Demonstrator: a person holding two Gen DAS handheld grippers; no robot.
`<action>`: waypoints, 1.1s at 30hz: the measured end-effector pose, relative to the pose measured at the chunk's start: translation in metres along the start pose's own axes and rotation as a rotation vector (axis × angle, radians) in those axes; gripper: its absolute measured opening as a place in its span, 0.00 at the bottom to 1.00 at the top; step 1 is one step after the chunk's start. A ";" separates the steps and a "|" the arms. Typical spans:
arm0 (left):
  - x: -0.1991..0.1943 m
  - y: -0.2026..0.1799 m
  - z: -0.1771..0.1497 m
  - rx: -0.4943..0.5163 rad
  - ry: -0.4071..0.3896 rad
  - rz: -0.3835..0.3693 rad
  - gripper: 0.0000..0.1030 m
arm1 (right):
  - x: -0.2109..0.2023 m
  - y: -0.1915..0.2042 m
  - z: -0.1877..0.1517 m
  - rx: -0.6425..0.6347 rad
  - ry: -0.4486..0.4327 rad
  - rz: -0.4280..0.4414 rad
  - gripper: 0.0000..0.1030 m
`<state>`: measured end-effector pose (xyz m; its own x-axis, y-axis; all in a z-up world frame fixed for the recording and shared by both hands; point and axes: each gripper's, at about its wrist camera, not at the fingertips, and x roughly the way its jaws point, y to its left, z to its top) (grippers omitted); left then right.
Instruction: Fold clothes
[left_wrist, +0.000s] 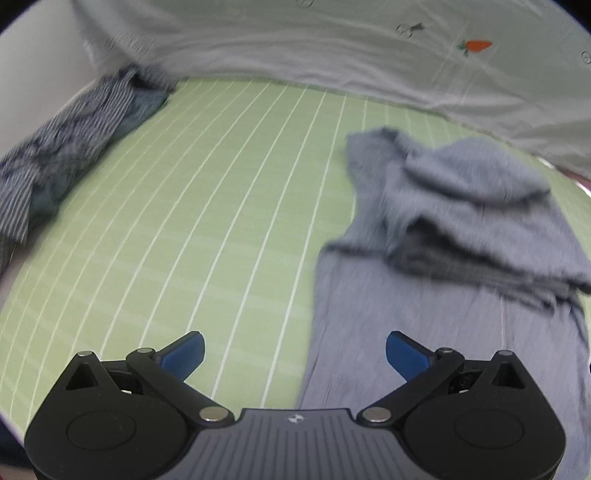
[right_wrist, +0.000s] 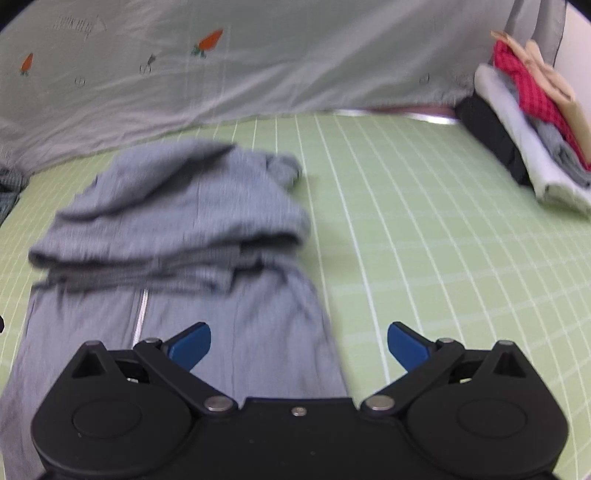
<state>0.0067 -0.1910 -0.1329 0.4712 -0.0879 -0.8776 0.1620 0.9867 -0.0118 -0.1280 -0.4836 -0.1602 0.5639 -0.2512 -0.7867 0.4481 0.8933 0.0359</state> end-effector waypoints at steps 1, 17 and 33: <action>0.000 0.002 -0.007 -0.004 0.016 -0.001 1.00 | -0.001 -0.001 -0.006 -0.001 0.013 0.005 1.00; -0.003 -0.004 -0.097 0.082 0.163 -0.047 1.00 | -0.018 -0.015 -0.095 0.002 0.196 0.060 1.00; -0.019 -0.010 -0.128 0.166 0.142 -0.094 0.92 | -0.033 -0.007 -0.116 -0.058 0.221 0.032 1.00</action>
<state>-0.1150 -0.1816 -0.1778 0.3221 -0.1467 -0.9353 0.3449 0.9382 -0.0283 -0.2296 -0.4381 -0.2061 0.4088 -0.1403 -0.9018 0.3883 0.9210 0.0327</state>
